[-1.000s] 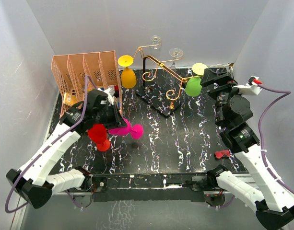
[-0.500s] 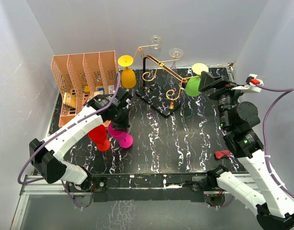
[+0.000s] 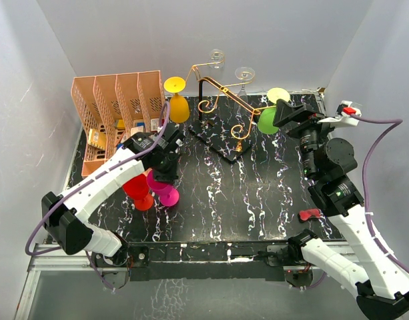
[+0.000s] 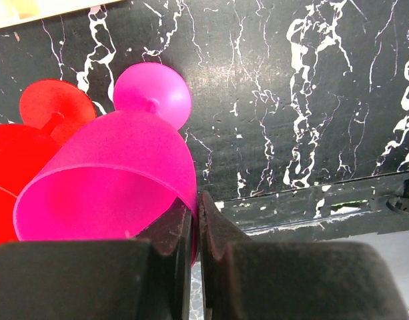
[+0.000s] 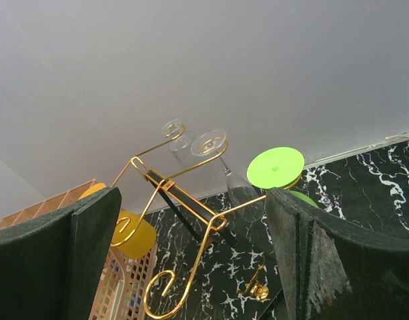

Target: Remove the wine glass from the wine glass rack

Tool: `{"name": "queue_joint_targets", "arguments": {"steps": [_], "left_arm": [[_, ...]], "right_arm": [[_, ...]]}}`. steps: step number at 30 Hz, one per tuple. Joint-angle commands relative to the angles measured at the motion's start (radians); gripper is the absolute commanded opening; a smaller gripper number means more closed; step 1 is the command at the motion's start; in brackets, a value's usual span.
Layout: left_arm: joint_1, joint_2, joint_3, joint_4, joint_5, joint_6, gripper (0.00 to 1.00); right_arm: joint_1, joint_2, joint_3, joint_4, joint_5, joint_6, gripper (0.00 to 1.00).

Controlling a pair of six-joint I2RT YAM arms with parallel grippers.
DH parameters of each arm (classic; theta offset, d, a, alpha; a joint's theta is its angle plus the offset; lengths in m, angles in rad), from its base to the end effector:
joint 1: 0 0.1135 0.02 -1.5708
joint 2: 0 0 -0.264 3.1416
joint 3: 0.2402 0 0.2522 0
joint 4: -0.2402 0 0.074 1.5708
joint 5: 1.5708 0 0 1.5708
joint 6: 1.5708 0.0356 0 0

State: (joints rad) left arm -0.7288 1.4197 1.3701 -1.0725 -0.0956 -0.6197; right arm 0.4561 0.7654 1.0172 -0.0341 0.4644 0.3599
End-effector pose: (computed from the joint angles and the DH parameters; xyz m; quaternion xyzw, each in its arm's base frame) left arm 0.2077 -0.1809 0.3237 0.0425 0.9730 -0.1023 0.2027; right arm 0.1464 0.0541 0.4384 0.1499 0.6172 0.1688 0.7537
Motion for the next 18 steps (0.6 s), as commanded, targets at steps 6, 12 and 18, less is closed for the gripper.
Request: {"name": "queue_joint_targets", "arguments": {"steps": [6,12,18], "left_arm": [[-0.004,0.006,-0.064,0.024,-0.022,0.026,0.07],[-0.004,-0.011,-0.078,0.046,-0.006,0.029,0.23],[-0.004,-0.047,-0.036,0.045,0.005,0.038,0.41]], "right_arm": [[-0.001,-0.003,0.012,0.019,-0.003,-0.01,0.99],[-0.001,0.0,0.018,0.01,-0.01,-0.008,0.99],[-0.001,0.016,0.042,-0.024,-0.026,-0.006,0.99]]}}
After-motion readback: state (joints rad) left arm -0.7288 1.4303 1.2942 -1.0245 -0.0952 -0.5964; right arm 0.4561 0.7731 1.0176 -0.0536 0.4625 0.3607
